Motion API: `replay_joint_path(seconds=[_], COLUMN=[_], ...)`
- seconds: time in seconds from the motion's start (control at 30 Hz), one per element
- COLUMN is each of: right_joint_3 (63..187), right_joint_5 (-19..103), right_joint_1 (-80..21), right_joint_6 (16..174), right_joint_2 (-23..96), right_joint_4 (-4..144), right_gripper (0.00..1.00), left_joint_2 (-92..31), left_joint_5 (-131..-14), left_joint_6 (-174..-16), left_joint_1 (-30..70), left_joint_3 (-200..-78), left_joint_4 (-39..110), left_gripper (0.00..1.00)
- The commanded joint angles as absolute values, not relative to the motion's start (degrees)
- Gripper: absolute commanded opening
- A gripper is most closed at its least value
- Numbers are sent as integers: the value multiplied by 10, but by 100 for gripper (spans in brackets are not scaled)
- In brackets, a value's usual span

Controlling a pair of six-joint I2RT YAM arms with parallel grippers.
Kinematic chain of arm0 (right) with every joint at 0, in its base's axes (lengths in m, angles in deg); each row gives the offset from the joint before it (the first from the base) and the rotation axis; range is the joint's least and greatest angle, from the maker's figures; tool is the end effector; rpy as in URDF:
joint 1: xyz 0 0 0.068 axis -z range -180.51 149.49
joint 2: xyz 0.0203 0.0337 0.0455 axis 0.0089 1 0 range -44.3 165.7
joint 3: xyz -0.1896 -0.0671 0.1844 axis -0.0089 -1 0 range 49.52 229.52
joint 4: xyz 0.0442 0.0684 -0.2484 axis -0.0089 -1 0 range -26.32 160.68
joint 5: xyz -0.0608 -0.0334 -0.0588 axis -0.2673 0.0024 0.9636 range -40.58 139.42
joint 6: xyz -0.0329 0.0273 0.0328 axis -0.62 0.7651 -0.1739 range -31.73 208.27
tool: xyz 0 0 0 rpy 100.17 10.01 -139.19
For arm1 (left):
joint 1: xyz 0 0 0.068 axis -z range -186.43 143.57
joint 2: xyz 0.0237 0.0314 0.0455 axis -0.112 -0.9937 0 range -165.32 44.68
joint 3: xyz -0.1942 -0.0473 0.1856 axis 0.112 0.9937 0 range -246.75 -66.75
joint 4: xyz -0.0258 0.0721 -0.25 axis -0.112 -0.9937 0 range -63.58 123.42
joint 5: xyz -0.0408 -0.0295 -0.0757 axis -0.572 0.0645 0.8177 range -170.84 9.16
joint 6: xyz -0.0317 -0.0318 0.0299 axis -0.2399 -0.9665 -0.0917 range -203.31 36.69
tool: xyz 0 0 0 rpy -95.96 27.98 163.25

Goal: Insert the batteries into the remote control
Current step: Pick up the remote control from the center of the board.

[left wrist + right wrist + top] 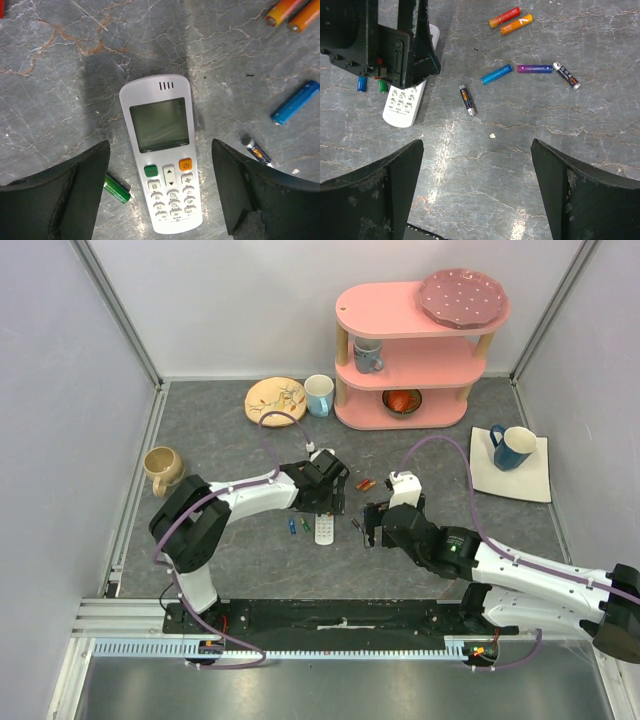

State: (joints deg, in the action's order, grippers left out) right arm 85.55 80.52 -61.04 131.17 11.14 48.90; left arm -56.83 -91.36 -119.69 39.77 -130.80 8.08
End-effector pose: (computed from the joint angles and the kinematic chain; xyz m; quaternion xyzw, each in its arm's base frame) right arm 0.1144 0.1649 0.2374 -0.0250 0.8839 0.1613 0.4382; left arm 0.2493 -0.2506 0.1737 0.0614 0.9662 -0.0876 0.2347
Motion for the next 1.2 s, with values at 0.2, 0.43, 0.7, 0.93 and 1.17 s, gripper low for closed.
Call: replay_joint_path(seconds=[0.2, 0.43, 0.7, 0.93, 1.17], right_joint_3=[847, 848, 842, 848, 861], right_joint_5=[808, 809, 810, 812, 797], right_joint_1=[-611, -611, -611, -611, -611], right_joint_6=[1314, 1314, 1317, 1321, 1299], right_joint_2=[90, 93, 90, 73, 64], right_joint_4=[508, 508, 508, 499, 524], right_gripper=[96, 96, 96, 96, 98], left_joint_2=[-603, -616, -625, -577, -331], left_joint_5=[-942, -957, -966, -971, -896], left_joint_6=[-1192, -1191, -1190, -1195, -1185], left_joint_1=[397, 398, 406, 411, 406], left_joint_3=[-1340, -1353, -1357, -1350, -1208], left_joint_4=[74, 58, 56, 60, 233], left_gripper=[77, 74, 63, 20, 2])
